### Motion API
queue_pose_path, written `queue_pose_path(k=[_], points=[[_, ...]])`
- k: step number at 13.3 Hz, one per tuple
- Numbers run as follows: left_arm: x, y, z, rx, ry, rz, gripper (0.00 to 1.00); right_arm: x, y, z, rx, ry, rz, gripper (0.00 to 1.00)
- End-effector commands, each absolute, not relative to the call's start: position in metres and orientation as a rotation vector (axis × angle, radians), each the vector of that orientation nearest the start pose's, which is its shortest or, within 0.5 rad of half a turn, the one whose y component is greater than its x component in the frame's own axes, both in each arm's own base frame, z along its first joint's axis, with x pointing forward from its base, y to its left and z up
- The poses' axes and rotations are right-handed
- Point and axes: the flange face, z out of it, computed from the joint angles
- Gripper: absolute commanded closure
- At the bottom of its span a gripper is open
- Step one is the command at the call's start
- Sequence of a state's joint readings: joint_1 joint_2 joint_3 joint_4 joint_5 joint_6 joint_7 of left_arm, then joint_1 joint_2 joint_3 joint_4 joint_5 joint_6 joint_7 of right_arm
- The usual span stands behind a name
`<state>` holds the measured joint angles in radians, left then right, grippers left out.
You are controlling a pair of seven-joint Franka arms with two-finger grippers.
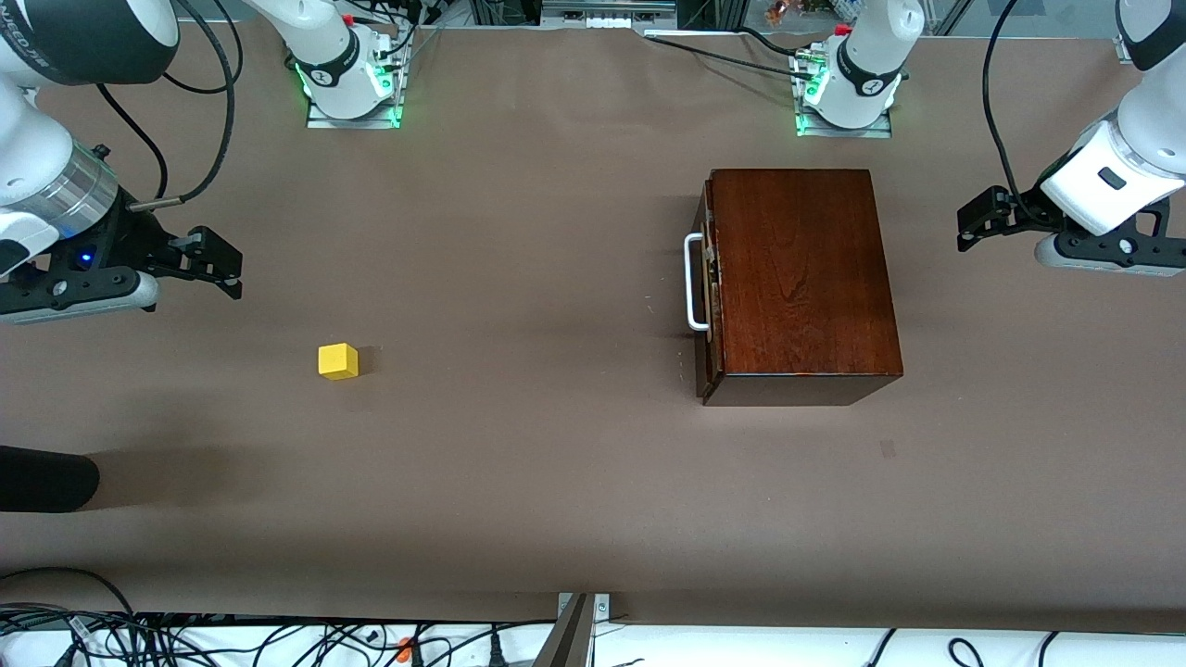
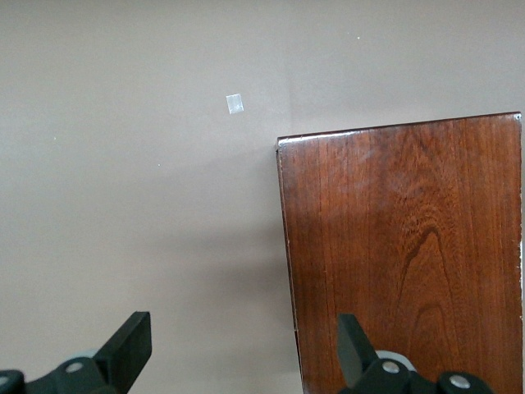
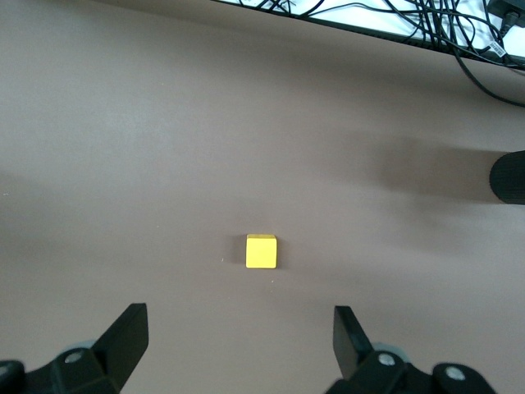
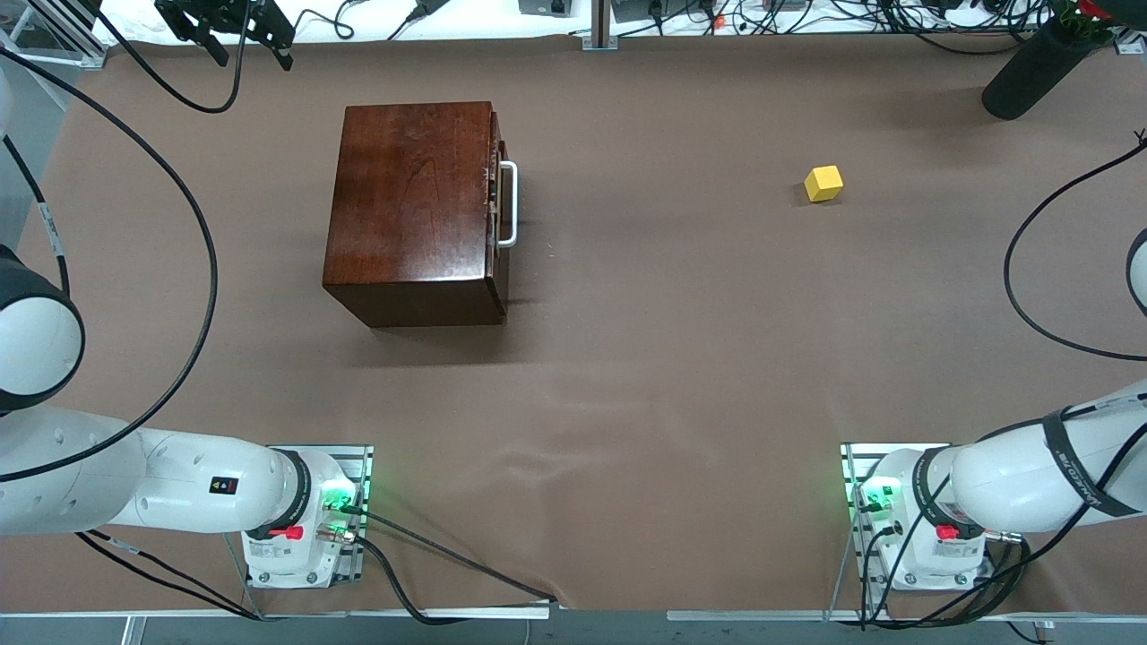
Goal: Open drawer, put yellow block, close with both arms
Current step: 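Move the left gripper toward the white drawer handle of the wooden box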
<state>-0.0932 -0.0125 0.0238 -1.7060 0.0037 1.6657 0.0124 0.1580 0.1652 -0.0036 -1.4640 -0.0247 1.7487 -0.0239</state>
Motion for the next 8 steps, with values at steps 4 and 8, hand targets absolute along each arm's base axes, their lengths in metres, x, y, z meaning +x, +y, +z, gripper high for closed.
queue_pose_path(k=[4,8], points=[[0.5571,-0.038,0.5798,-3.157,0.128,0.061,0.0,0.6169,0.0962,0.5974,-3.127,-0.281,-0.194,0.0],[0.5538,-0.0388,0.5763,-3.156,0.126,0.115,0.0,0.6175,0.0982,0.599,-3.124,-0.283,-0.21,0.0]])
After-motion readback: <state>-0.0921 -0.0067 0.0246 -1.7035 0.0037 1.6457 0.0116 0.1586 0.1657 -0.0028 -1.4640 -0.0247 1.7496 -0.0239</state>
